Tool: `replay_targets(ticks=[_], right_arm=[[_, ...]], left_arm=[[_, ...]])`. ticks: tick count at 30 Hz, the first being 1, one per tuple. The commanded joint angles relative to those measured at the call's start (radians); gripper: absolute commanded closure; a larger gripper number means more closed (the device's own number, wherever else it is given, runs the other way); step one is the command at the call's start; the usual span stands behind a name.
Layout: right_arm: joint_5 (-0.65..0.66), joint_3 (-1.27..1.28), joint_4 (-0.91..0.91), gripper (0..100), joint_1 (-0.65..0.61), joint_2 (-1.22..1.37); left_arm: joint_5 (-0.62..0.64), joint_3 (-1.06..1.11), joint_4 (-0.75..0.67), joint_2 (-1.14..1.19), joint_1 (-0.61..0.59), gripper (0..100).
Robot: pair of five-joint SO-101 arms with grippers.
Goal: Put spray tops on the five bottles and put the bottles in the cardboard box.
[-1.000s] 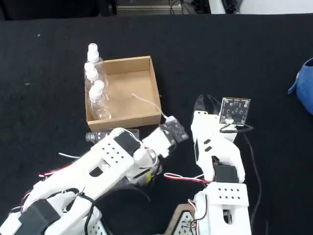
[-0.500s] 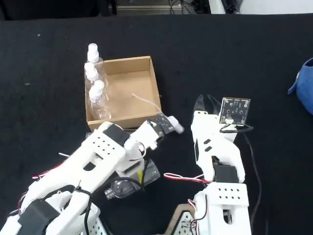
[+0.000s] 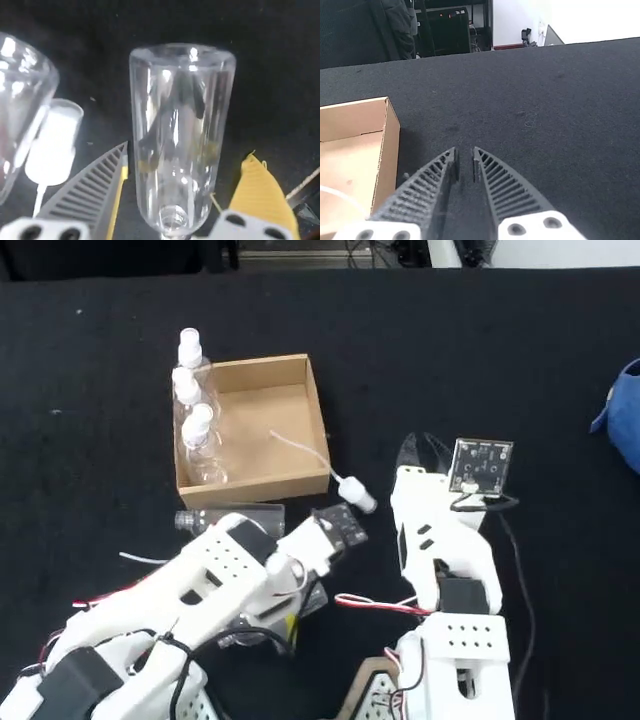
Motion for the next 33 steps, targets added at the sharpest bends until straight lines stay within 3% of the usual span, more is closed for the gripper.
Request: replay_targets(ticks=[1,6,10,12,15,21,26,33], right_arm=[[0.002,-0.065,-0.029,96.6,0.017,-0.027],[0.002,-0.064,-0.029,96.6,0.017,-0.027],[0.002,-0.064,-0.029,96.6,0.017,-0.027],[0.002,-0.064,-0.029,96.6,0.017,-0.027],[0.002,-0.064,-0.029,96.6,0.017,-0.027],[0.002,-0.062,-0.029,96.6,0.017,-0.027],[0.002,-0.065,-0.032,96.6,0.015,-0.027],[0.002,-0.062,-0.029,96.6,0.015,-0.027]], left_arm=[[0.014,0.004,-0.037,-0.017,-0.008,79],[0.014,0.007,-0.034,-0.055,-0.042,80],[0.014,0.051,0.002,-0.193,-0.039,97],[0.014,0.114,-0.005,-0.273,-0.042,94],[0.003,0.176,0.002,-0.381,-0.044,98],[-0.086,0.058,0.245,-0.494,-0.071,97],[-0.186,-0.185,0.436,-0.496,-0.312,97],[-0.216,-0.341,0.502,-0.506,-0.771,97]])
